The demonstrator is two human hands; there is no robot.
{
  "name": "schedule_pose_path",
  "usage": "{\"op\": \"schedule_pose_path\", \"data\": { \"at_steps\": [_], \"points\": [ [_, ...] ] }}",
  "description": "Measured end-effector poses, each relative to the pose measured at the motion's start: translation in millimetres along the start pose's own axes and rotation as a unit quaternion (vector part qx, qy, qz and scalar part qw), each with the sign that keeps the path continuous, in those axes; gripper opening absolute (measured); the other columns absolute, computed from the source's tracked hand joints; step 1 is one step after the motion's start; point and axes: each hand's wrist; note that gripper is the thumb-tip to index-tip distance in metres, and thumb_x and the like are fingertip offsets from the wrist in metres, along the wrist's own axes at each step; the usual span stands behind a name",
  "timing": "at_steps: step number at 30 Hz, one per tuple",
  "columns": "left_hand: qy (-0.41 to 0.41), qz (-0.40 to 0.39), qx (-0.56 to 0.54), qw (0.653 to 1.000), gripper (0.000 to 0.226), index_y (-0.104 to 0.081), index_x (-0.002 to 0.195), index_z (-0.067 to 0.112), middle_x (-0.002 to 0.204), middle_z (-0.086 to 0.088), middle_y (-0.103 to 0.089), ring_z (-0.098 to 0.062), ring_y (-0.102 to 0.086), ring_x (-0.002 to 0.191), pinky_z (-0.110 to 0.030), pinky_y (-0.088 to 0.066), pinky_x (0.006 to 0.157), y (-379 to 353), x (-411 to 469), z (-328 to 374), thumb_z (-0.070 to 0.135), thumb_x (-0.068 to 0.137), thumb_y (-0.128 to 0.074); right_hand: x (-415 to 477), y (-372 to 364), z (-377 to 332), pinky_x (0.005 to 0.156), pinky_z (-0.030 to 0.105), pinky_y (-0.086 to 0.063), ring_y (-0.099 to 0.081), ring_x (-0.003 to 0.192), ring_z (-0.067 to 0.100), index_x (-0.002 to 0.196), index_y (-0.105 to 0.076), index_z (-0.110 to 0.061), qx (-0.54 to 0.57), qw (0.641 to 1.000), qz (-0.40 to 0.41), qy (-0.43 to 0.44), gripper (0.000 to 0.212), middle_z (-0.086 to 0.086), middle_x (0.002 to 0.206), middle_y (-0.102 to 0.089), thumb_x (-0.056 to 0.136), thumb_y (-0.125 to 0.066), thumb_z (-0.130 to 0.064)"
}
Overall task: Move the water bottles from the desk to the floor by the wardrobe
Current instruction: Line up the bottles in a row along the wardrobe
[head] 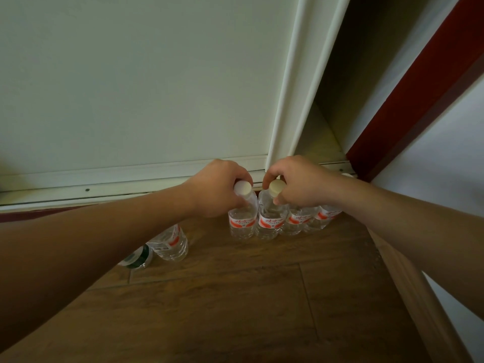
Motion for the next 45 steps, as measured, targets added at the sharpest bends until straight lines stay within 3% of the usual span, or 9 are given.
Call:
{"op": "schedule_pose_path", "data": {
  "at_steps": [3, 8, 14, 19, 25, 29, 39, 45],
  "points": [
    [0.006, -0.002, -0.002, 1.000, 0.032, -0.073, 0.109, 0.024, 0.094, 0.012, -0.063, -0.001, -0.056, 0.080, -0.020, -0.047, 0.069, 1, 0, -1, 0.026, 0.078, -0.082, 0, -2, 2, 0.075, 0.033, -0.055, -0.059, 0.098, 0.017, 0.107, -0.069, -0.030, 0.012, 1.000, 0.005, 0.004, 0.033, -0.006, 0.115, -0.061, 0.079, -0.078, -0.014],
    [0.005, -0.008, 0.002, 1.000, 0.033, -0.072, 0.110, 0.024, 0.094, 0.013, -0.062, -0.002, -0.056, 0.079, -0.020, -0.046, 0.069, 1, -2, -1, 0.027, 0.079, -0.082, 1, -3, 3, 0.074, 0.030, -0.050, -0.058, 0.100, 0.017, 0.107, -0.069, -0.030, 0.013, 1.000, 0.009, 0.009, 0.034, -0.007, 0.114, -0.061, 0.079, -0.077, -0.014],
    [0.003, -0.006, -0.002, 1.000, 0.034, -0.072, 0.110, 0.023, 0.094, 0.012, -0.062, -0.004, -0.056, 0.080, -0.022, -0.047, 0.071, 1, -2, -1, 0.028, 0.078, -0.082, 3, -3, 3, 0.059, 0.027, -0.050, -0.059, 0.088, 0.014, 0.107, -0.069, -0.031, 0.030, 1.000, 0.004, 0.003, 0.035, -0.010, 0.105, -0.056, 0.079, -0.076, -0.010],
    [0.002, -0.004, -0.004, 1.000, 0.030, -0.072, 0.107, 0.024, 0.087, 0.018, -0.058, -0.001, -0.055, 0.077, -0.018, -0.041, 0.066, 1, -3, -2, 0.026, 0.079, -0.082, 2, -3, 4, 0.068, 0.027, -0.050, -0.059, 0.094, 0.014, 0.110, -0.068, -0.030, 0.023, 1.000, 0.006, 0.006, 0.036, -0.010, 0.109, -0.058, 0.079, -0.078, -0.013],
    [0.010, -0.012, -0.003, 1.000, 0.032, -0.071, 0.107, 0.024, 0.095, 0.012, -0.063, -0.004, -0.056, 0.080, -0.018, -0.042, 0.066, -1, -3, -1, 0.027, 0.078, -0.083, 1, -3, 5, 0.066, 0.029, -0.056, -0.061, 0.088, 0.012, 0.113, -0.067, -0.030, 0.027, 1.000, 0.005, 0.001, 0.039, -0.009, 0.109, -0.059, 0.079, -0.078, -0.015],
    [0.009, -0.012, 0.000, 1.000, 0.036, -0.069, 0.109, 0.024, 0.099, 0.010, -0.064, -0.006, -0.057, 0.082, -0.020, -0.045, 0.068, -2, -4, 0, 0.027, 0.077, -0.084, 2, -2, 6, 0.073, 0.037, -0.060, -0.063, 0.090, 0.014, 0.113, -0.065, -0.032, 0.027, 1.000, 0.003, 0.000, 0.042, -0.008, 0.111, -0.062, 0.077, -0.080, -0.017],
    [0.015, -0.018, 0.017, 1.000, 0.040, -0.068, 0.113, 0.026, 0.100, 0.012, -0.061, -0.007, -0.056, 0.086, -0.021, -0.044, 0.069, -4, -8, 0, 0.028, 0.076, -0.084, 1, -4, 11, 0.072, 0.028, -0.054, -0.060, 0.090, 0.007, 0.116, -0.063, -0.031, 0.030, 0.999, 0.014, 0.010, 0.045, -0.013, 0.106, -0.062, 0.076, -0.081, -0.018],
    [0.002, -0.015, 0.036, 0.999, 0.035, -0.072, 0.112, 0.025, 0.100, 0.009, -0.064, -0.011, -0.059, 0.090, -0.032, -0.055, 0.080, -3, -7, 3, 0.031, 0.079, -0.082, -1, -4, 12, 0.067, 0.023, -0.047, -0.058, 0.086, 0.004, 0.116, -0.065, -0.029, 0.020, 0.999, 0.025, 0.022, 0.039, -0.013, 0.103, -0.062, 0.080, -0.078, -0.023]
  ]
}}
Point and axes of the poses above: each hand's wrist, its own x-axis towards the middle knuckle, its own y-axis out of the back of the hand, z = x × y
